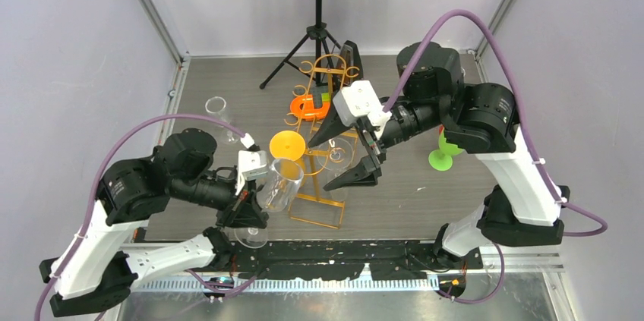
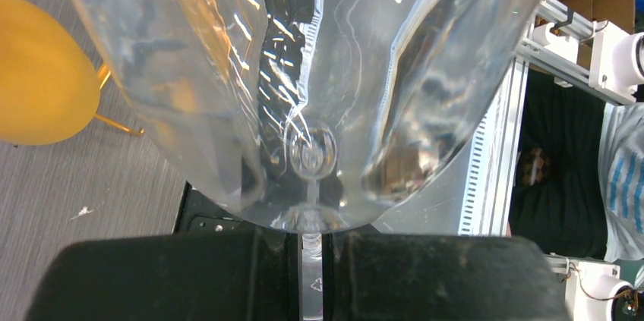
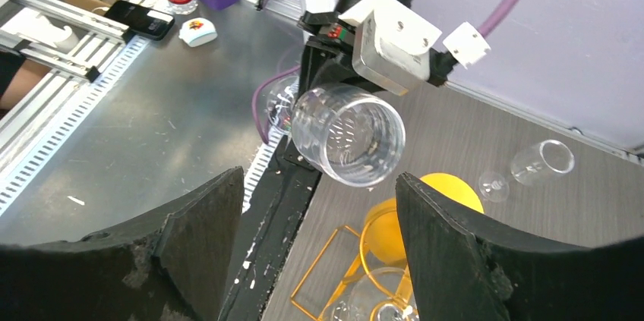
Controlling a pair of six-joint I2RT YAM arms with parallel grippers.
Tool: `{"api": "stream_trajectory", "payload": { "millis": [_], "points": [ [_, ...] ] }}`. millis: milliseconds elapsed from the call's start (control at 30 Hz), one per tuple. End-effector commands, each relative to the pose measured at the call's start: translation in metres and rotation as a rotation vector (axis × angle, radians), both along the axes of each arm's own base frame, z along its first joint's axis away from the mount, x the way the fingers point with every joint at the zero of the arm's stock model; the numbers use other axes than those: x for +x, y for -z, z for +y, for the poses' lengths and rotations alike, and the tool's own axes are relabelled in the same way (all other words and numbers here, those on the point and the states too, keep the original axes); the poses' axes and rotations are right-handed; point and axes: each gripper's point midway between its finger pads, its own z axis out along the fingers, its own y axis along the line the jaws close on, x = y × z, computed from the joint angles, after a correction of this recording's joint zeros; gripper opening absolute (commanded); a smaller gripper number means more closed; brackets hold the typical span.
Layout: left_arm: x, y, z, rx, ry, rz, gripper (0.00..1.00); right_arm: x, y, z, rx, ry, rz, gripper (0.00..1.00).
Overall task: Take the wine glass off the wine glass rack
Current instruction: Place the wine glass at the center of the board.
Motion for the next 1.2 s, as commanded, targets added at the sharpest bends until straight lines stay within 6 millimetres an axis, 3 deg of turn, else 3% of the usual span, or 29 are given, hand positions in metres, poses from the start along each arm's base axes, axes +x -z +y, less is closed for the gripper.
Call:
{"api": "stream_trajectory", "payload": {
  "millis": [0,867,1167],
  "points": [
    [0.006,-0.012,-0.013,-0.066,0.033,-0.066,0.00,-0.016,-0.003,0.003,0.017,-0.096,0.001,0.79],
    [0.012,-0.022,-0.015,-0.108,0.018,-0.136,0.00,-0.034,0.045,0.037,-0.127,-0.224,0.131,0.61],
    [0.011,-0.026,-0.013,-0.121,0.019,-0.145,0.00,-0.041,0.056,0.048,-0.168,-0.249,0.163,0.48]
  ]
}}
